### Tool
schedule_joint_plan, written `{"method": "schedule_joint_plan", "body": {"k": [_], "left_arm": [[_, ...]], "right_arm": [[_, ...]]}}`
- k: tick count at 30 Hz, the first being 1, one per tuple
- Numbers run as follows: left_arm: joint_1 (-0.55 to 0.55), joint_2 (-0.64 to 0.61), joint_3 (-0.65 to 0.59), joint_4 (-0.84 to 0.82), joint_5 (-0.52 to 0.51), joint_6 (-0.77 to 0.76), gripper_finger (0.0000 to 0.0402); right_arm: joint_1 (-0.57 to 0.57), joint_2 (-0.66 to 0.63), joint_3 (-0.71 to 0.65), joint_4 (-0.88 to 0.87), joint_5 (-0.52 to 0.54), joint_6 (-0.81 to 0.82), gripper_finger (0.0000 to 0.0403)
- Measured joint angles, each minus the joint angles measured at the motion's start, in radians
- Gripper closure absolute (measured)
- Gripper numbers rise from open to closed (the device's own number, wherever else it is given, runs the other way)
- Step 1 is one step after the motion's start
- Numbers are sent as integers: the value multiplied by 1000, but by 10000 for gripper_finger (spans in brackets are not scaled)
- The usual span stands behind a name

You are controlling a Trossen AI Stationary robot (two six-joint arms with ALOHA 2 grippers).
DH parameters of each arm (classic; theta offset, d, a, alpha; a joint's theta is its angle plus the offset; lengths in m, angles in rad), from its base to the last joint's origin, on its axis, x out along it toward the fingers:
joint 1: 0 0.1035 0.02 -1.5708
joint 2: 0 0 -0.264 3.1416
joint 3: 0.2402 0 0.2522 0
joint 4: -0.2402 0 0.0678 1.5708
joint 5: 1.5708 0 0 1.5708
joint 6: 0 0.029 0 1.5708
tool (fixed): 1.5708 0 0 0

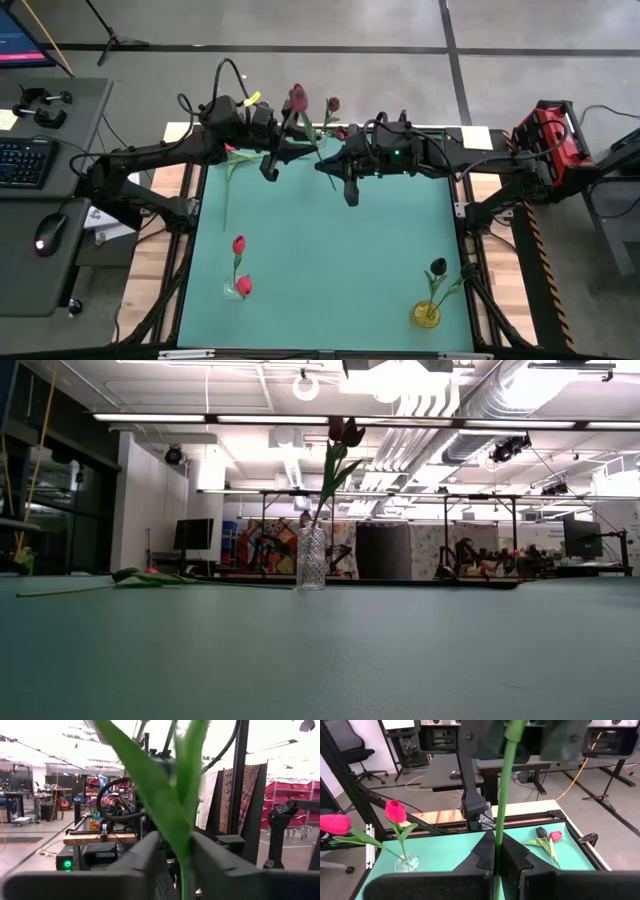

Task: Sort flowers into vase by color
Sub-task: Put the red flower into the top transparent vase

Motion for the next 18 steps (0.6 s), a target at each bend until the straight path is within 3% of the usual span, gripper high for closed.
{"method": "schedule_joint_plan", "body": {"k": [3,8,14,18], "left_arm": [[-1,-1,0,-24,3,-5,383],[40,-1,0,-68,-14,1,397],[165,-50,0,-212,-18,29,400],[259,-103,-2,-391,-144,102,401]], "right_arm": [[0,0,-1,15,1,-18,397],[-7,-1,38,-10,3,45,345],[-8,-10,173,-187,126,23,228],[-5,-16,294,-362,188,-14,161]]}}
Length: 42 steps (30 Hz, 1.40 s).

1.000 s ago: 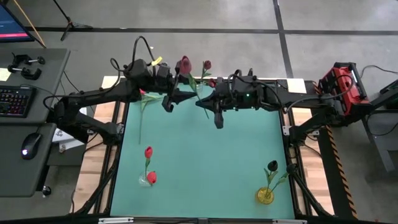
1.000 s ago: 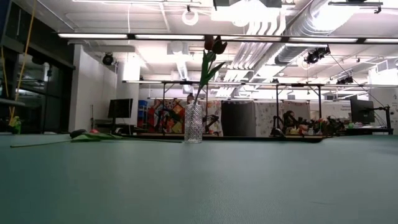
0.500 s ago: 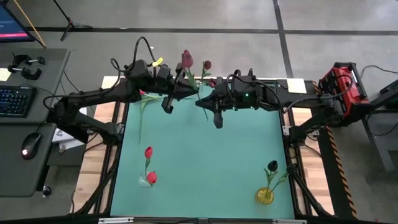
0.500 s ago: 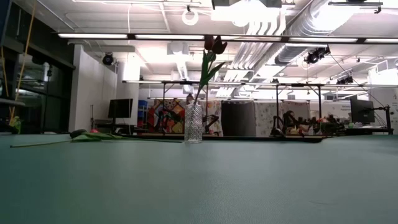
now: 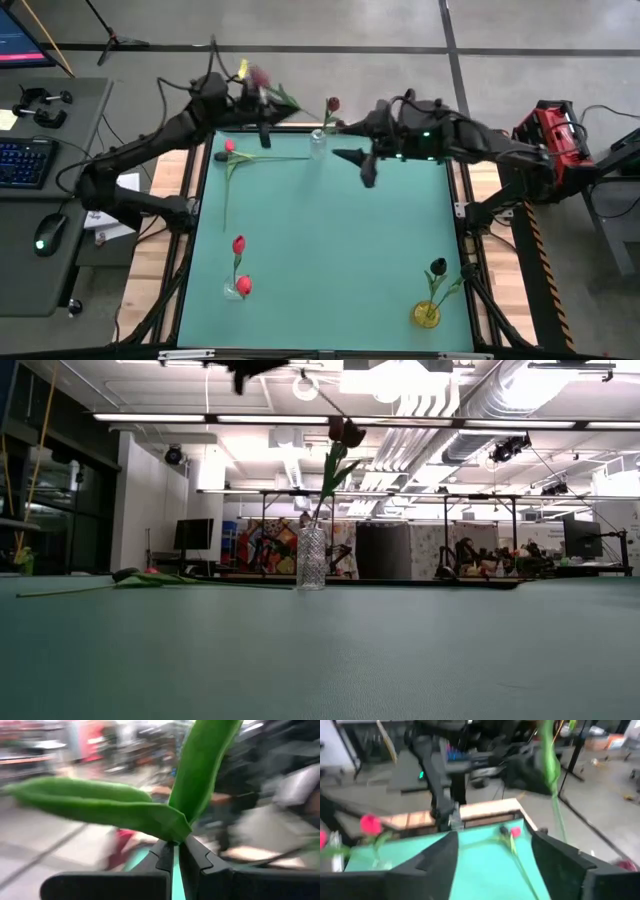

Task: Sort flowers into vase by color
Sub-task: Put the red flower into the top transparent vase

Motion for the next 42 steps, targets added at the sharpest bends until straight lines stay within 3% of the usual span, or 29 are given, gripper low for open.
{"method": "schedule_joint_plan", "body": {"k": [3,7,15,21,27,31,35,42], "left_arm": [[48,-40,-5,-107,-113,64,401],[96,-56,-33,-152,-126,38,401],[113,-58,-29,-135,-84,-220,401],[126,-43,98,-260,-47,-294,401],[129,69,373,-600,-70,-193,401],[127,191,484,-762,-139,-116,401],[119,284,512,-787,-171,-89,401],[101,360,512,-681,-191,-68,401]], "right_arm": [[-1,1,85,-140,-1,-1,132],[11,-2,158,-235,1,6,122],[28,-48,187,-260,20,9,133],[28,-66,187,-287,23,25,137],[28,-66,187,-305,22,25,137],[28,-66,187,-305,23,25,137],[28,-66,187,-305,21,48,137],[28,-66,187,-305,18,63,137]]}}
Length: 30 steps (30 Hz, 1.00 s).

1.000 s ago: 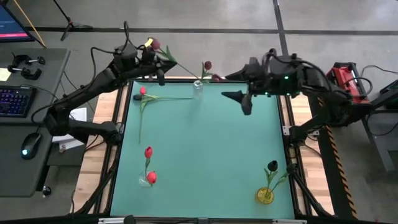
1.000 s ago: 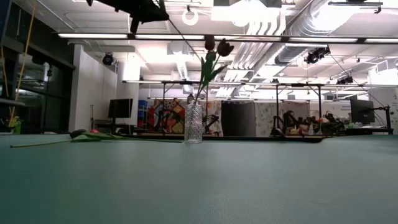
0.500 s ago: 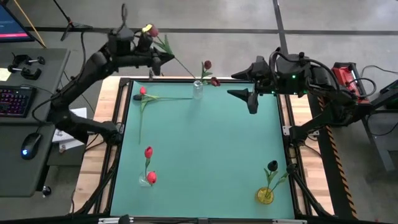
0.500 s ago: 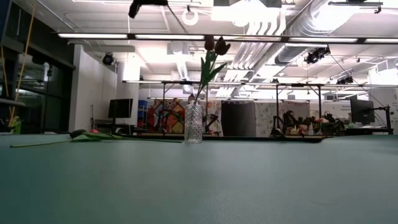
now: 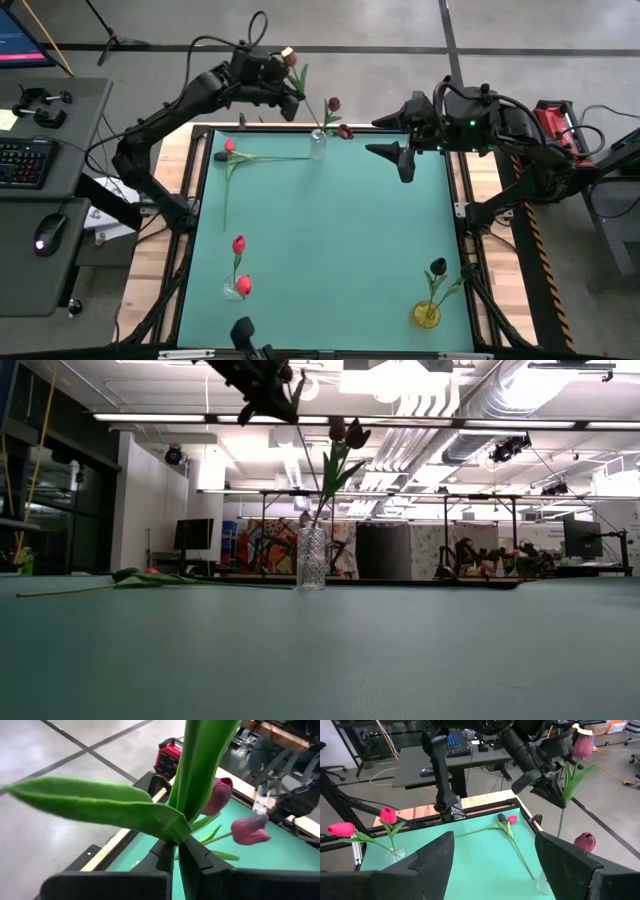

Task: Sort flowers into vase by color
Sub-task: Put the red flower into the top transparent vase

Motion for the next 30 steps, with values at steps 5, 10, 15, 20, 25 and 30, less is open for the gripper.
{"method": "schedule_joint_plan", "body": {"k": [5,10,15,20,25,30], "left_arm": [[1,0,0,0,-81,43,401],[11,11,2,7,-116,97,401],[10,42,2,13,-94,100,401],[6,62,2,14,-77,97,401],[3,62,2,-2,-77,120,401],[-8,66,2,-62,-77,211,399]], "right_arm": [[0,0,0,0,0,6,137],[0,0,0,0,0,4,137],[0,0,0,0,0,5,137],[0,0,-1,0,0,6,137],[0,0,-1,0,0,6,137],[0,0,-1,0,0,5,137]]}}
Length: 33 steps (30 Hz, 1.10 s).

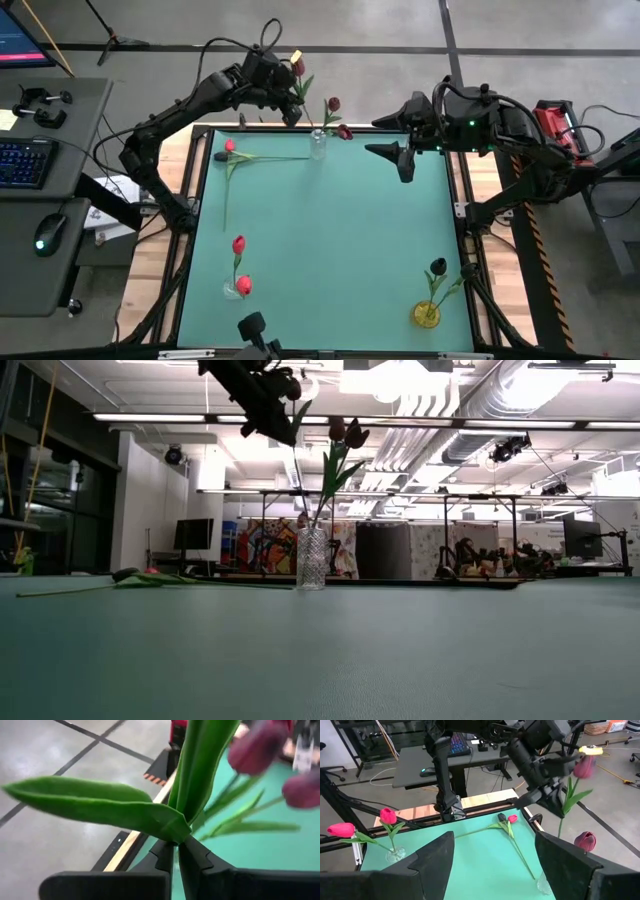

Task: Sort flowers into vase by color
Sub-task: Put the red flower into the top transparent vase, then put the pink flower into the bottom transparent vase

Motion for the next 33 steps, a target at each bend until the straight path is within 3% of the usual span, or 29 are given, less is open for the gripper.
{"method": "schedule_joint_plan", "body": {"k": [5,14,18,27,33], "left_arm": [[-25,3,-2,-19,-6,35,365],[-50,3,-2,-49,-8,46,233],[-49,-23,-2,-83,-11,59,193],[-39,-213,-2,-155,-18,22,183],[-39,-332,0,-278,-107,-137,183]], "right_arm": [[0,0,0,0,0,0,137],[0,0,0,0,0,37,137],[0,0,0,1,0,42,137],[0,0,0,1,0,42,137],[0,0,0,1,0,42,137]]}}
